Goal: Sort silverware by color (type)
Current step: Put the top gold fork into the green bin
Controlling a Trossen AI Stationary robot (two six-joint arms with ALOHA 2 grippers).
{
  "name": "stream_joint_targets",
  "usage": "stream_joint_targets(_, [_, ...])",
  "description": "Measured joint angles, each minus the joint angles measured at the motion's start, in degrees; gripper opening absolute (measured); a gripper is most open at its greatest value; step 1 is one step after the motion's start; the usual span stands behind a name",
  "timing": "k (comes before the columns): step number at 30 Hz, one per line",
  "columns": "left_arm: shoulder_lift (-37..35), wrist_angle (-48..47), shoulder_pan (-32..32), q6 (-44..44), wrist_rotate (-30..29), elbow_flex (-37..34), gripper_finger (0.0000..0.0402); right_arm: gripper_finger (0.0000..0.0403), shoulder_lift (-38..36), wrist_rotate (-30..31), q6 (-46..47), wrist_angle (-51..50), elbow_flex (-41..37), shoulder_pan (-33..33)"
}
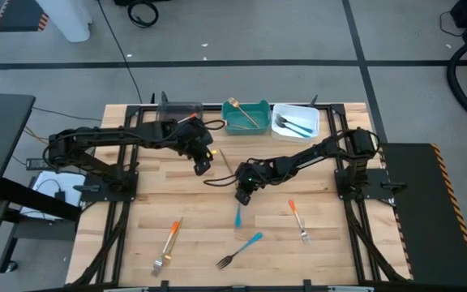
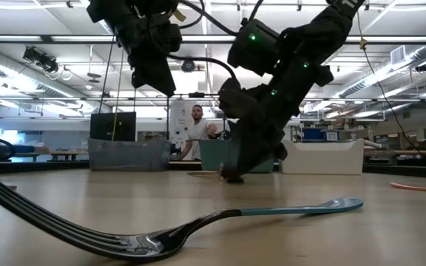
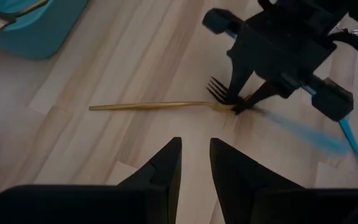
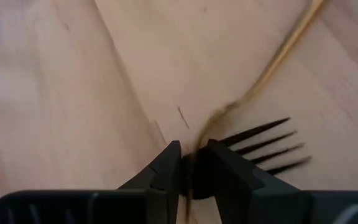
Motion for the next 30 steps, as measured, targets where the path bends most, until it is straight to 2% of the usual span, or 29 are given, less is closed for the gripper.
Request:
stream_joint_targets(4, [0.0,-0.29,0.0,0.02,-0.01,0.0,0.0091,0.0069,0.69,0.33,1.64,-0.36,0.14,-0.15])
stream_joint_targets(9, [0.0,-0.42,0.0,0.04,0.0,0.0,0.0091,0.0013,0.36,0.01,1.64,-0.87,0.01,-0.45])
stream_joint_targets(15, [0.0,-0.65,0.0,0.02,0.0,0.0,0.0091,0.0008,-1.39,-3.69,1.18,-2.92,-0.25,-1.57])
stream_joint_targets(20, [0.0,-0.73,0.0,-0.54,0.0,0.0,0.0091,0.0006,-7.63,-4.57,-0.76,-6.71,-0.36,-3.16])
stream_joint_targets(25, [-0.46,-0.48,1.1,-1.32,0.05,0.0,0.0091,0.0005,-16.78,0.57,-5.31,-11.38,-0.32,-6.25])
stream_joint_targets(30, [-0.46,2.21,3.94,-0.89,0.02,0.0,0.0091,0.0005,-22.06,8.02,-15.64,-11.98,-0.17,-13.18])
